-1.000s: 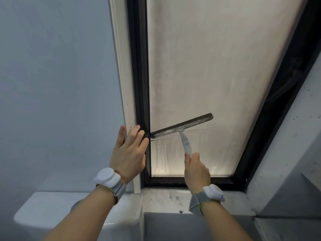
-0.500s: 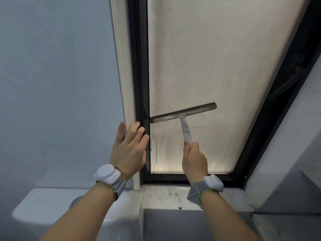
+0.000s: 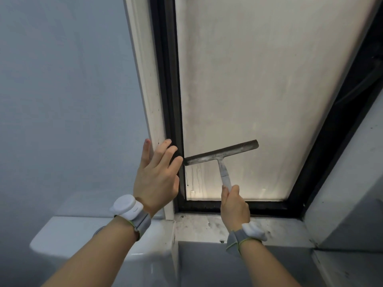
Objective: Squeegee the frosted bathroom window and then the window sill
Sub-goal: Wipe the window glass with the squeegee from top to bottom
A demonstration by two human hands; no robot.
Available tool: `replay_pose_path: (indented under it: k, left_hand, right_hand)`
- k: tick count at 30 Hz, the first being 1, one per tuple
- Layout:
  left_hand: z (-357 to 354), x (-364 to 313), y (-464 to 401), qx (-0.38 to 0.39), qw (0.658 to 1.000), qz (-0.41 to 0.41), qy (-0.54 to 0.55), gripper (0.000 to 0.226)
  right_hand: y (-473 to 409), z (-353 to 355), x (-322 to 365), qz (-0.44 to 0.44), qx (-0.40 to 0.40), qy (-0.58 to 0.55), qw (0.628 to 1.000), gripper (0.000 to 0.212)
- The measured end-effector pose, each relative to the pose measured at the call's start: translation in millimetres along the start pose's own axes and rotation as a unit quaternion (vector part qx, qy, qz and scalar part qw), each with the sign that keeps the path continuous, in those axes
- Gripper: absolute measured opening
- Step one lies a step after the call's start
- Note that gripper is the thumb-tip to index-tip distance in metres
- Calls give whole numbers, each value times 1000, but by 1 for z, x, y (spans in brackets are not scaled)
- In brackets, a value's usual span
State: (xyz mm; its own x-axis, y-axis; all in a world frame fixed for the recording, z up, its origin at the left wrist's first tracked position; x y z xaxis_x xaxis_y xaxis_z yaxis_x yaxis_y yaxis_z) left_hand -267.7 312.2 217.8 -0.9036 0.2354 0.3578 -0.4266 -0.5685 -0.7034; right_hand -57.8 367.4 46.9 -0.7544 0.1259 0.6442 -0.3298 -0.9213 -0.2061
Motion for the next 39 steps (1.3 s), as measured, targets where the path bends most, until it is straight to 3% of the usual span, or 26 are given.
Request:
replay_pose_path:
  k: [9,13,18,24,39]
  left_hand:
    - [14,6,27,-46,997,20,51,50]
    - [12,12,35,-73,993,57,67,56]
    - [-4,8,34,-65,995,57,54,64]
    - [-26,12,35,-26,999,24,-5,50]
    - [-43,15,33,-42,997,36,-60,57]
  right_hand:
    - [21,2,-16,-25,30,30,999,42]
    - [19,20,-7,-8,20,-71,997,38]
    - [9,39,18,2,84,-249,965,31]
    - [-5,43,37,27,68,-212,975,42]
    - [-2,19,-8,32,74,-2,997,45]
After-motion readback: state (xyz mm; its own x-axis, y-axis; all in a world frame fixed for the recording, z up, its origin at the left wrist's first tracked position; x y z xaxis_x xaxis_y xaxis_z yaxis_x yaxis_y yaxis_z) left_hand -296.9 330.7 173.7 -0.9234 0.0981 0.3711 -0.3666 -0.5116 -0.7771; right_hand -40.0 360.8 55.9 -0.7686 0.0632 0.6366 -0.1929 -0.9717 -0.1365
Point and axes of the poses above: each hand's wrist, its own y-axis away from the middle knuckle, its own z-axis out of the back of the hand, x = y × z, the point moved 9 cm from there along -y, towards the middle knuckle, and after that the axes turned 3 degrees about -z, right-handed, at the moved point
